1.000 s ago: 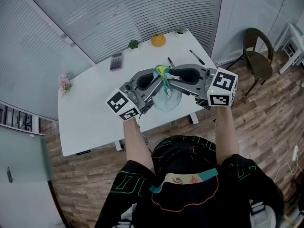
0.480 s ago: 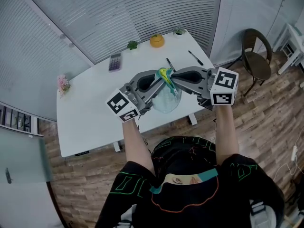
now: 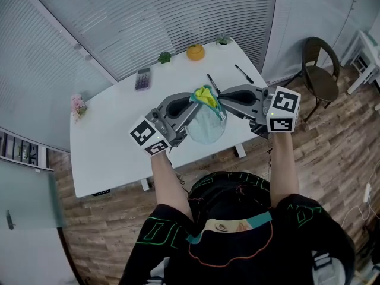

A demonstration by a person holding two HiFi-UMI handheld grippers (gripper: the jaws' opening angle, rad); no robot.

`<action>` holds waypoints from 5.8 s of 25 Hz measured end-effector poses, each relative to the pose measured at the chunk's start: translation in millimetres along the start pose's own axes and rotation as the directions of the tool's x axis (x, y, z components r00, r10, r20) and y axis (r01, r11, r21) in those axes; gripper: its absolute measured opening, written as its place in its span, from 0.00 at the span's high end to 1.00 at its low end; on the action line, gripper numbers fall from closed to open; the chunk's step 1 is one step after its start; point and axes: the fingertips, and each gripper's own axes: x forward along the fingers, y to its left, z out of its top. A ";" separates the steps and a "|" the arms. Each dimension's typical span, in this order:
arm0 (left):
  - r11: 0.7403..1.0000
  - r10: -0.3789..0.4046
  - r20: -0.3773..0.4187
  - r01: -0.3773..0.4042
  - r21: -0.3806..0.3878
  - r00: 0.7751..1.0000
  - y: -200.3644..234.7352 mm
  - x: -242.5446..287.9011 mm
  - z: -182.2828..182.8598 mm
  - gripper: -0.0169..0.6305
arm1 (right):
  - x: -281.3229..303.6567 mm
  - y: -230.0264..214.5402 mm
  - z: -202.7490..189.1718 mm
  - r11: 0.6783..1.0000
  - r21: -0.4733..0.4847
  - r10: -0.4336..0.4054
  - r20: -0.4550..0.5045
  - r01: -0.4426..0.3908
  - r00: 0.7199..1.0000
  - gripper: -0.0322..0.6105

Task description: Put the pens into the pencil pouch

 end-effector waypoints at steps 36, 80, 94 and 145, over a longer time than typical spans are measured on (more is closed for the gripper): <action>0.993 0.115 -0.135 -0.111 0.038 0.984 11.4 2.2 -47.6 0.97 | -46.9 -31.0 -17.5 0.989 0.063 -0.145 0.132 0.137 0.981 0.93; 0.963 0.239 -0.199 -0.258 -0.074 0.950 113.2 -65.9 -102.8 0.97 | 56.6 -245.9 -162.4 0.810 0.102 -0.445 -0.535 0.577 0.718 0.83; 0.959 0.220 -0.255 -0.256 -0.121 0.942 142.7 -82.5 -122.6 0.97 | 82.0 -304.8 -244.2 0.750 0.122 -0.347 -0.764 0.650 0.544 0.80; 0.963 0.258 -0.277 -0.268 0.000 0.926 91.2 -27.9 -112.8 0.97 | 28.2 -228.1 -62.7 0.738 0.320 -0.578 -0.154 0.594 0.801 0.88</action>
